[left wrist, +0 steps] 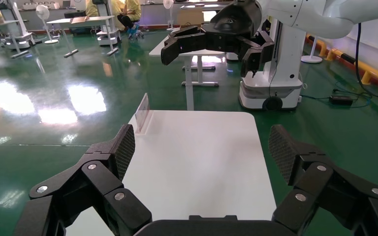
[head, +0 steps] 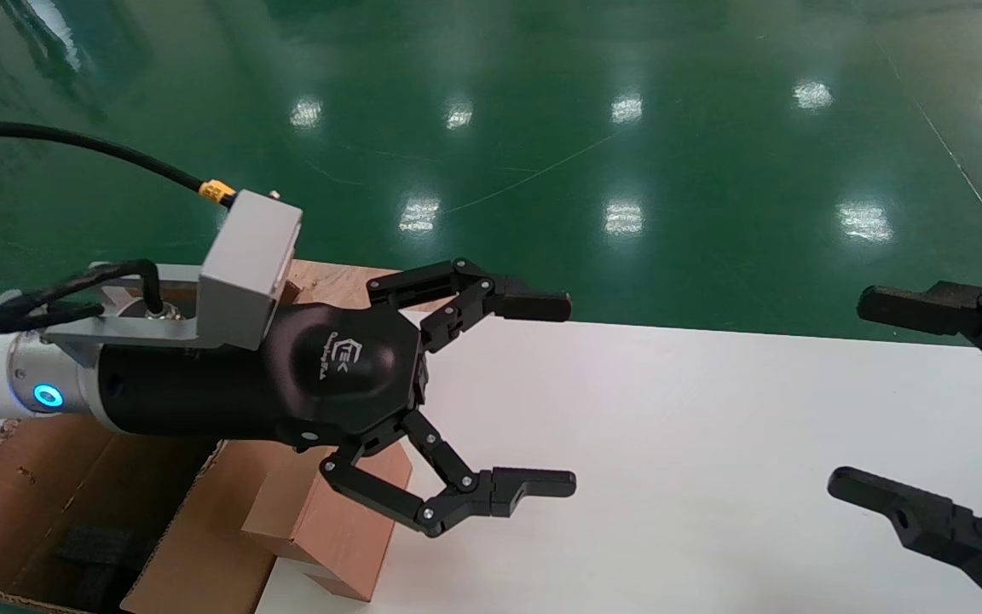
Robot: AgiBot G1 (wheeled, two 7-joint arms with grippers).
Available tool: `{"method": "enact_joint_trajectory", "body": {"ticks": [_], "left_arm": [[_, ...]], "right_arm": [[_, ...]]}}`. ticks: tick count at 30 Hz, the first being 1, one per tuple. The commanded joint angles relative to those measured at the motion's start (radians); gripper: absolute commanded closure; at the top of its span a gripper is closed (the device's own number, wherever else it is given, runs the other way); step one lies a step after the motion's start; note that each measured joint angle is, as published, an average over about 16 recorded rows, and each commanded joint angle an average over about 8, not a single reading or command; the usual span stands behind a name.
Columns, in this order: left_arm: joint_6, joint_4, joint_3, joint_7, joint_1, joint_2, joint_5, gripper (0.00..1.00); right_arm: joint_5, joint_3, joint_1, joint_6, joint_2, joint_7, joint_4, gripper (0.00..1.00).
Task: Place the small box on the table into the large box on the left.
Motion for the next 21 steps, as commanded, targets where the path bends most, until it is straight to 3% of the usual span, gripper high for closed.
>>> {"method": "enact_joint_trajectory", "body": {"ticks": [1,2,3,10,17,21], "left_arm": [[-0.001,0.002,0.000,0.002,0.000,0.000,0.002,0.00],[-0.012,0.000,0.001,0.001,-0.002,-0.002,0.013,0.00],[-0.023,-0.002,0.002,0.000,-0.003,-0.004,0.025,0.00],[-0.138,-0.039,0.032,-0.055,-0.024,-0.044,0.177,0.00],[-0.198,-0.068,0.132,-0.287,-0.112,-0.093,0.439,0.00],[-0.189,-0.073,0.166,-0.392,-0.173,-0.087,0.515,0.00]], "right_arm": [[0.000,0.000,0.000,0.000,0.000,0.000,0.000,0.85],[0.000,0.000,0.000,0.000,0.000,0.000,0.000,0.98],[0.000,0.000,0.000,0.000,0.000,0.000,0.000,1.00],[0.000,0.000,0.000,0.000,0.000,0.000,0.000,1.00],[0.000,0.000,0.000,0.000,0.000,0.000,0.000,1.00],[0.000,0.000,0.000,0.000,0.000,0.000,0.000,1.00]]}}
